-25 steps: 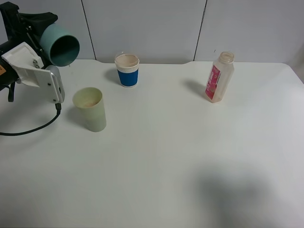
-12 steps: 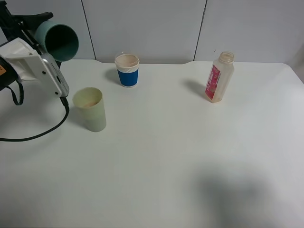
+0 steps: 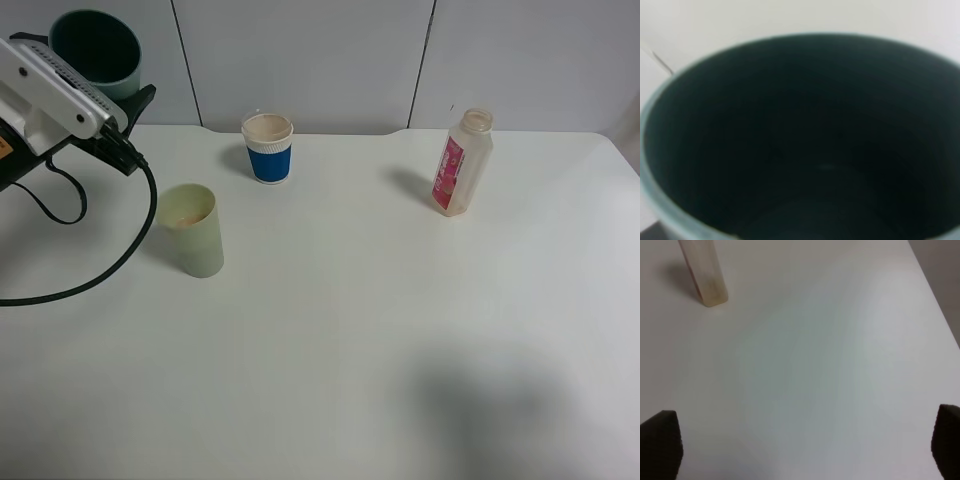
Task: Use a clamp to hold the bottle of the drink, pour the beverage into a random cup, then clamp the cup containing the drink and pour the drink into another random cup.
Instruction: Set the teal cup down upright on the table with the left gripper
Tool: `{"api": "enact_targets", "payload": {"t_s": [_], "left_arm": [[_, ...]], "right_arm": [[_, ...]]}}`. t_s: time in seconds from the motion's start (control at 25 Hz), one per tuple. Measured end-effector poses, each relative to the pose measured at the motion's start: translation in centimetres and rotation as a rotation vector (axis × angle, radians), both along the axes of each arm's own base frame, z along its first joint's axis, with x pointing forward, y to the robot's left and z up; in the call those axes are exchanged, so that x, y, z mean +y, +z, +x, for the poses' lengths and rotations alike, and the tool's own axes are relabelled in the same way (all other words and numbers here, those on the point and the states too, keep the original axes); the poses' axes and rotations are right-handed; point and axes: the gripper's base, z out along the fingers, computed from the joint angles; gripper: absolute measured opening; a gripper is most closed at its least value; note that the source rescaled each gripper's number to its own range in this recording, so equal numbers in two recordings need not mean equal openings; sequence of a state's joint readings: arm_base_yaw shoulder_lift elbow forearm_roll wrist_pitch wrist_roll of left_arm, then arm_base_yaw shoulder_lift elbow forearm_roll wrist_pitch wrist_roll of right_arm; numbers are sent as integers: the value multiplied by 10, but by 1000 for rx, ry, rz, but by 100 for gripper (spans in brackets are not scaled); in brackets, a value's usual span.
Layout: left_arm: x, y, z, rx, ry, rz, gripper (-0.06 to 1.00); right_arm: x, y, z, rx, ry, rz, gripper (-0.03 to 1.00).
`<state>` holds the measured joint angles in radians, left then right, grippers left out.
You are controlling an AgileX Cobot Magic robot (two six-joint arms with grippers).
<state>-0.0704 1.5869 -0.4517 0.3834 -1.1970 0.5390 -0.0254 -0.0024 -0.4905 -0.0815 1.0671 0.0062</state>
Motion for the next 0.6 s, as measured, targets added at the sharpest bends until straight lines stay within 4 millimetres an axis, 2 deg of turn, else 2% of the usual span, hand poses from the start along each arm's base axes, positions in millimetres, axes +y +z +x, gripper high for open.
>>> {"api": "enact_targets", "payload": {"t_s": [0.08, 0.24, 0.52, 0.6], "left_arm": [[0, 0, 0, 59, -16, -129, 1], [0, -5, 2, 107, -17, -198, 1], [6, -43, 14, 235, 75, -197, 1], [7, -48, 15, 244, 87, -199, 1]], "right_arm": [[0, 0, 0, 0, 0, 0, 100], [0, 0, 0, 0, 0, 0, 100], [0, 0, 0, 0, 0, 0, 100], [0, 0, 0, 0, 0, 0, 100]]}}
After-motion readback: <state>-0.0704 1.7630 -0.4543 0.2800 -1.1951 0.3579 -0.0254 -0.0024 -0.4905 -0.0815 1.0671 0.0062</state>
